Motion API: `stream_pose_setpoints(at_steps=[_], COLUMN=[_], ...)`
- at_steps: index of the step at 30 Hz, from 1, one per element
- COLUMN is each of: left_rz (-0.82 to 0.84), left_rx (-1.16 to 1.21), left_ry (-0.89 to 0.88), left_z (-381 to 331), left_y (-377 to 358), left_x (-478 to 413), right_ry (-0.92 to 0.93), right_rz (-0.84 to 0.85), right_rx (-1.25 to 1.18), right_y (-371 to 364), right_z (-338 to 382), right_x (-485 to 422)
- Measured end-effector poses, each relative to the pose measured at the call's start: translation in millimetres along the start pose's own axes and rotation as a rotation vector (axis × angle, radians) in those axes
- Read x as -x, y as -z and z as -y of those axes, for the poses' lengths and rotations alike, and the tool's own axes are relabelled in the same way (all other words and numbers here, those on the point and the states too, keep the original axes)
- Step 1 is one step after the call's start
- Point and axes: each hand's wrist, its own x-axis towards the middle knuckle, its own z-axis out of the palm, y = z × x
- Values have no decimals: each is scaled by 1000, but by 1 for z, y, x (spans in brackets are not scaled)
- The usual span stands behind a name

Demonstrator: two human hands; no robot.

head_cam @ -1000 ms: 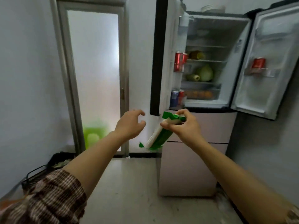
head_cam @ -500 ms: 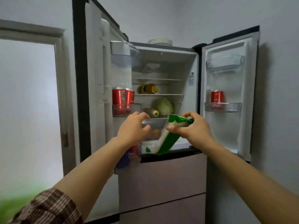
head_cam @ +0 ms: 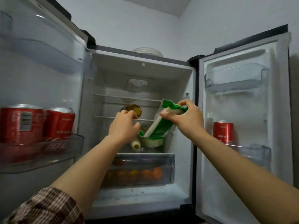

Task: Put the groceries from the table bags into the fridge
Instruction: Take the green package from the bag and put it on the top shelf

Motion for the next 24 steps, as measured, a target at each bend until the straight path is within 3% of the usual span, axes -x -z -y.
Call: stream_pose_setpoints(at_steps=[14, 19, 24], left_rz=[-134, -114, -326], left_rx=[-235, -305, -329], left_ry=[6, -14, -109], left_z=[76, 109, 126], left_y=[-91, -117, -138], left_x=[-189, -237, -249], right_ry=[216, 213, 202], right_rz=[-365, -334, -237], right_rx=[-133, -103, -43], right_y=[-98, -148, -186], right_z=[-58, -80, -111], right_x=[-194, -241, -263])
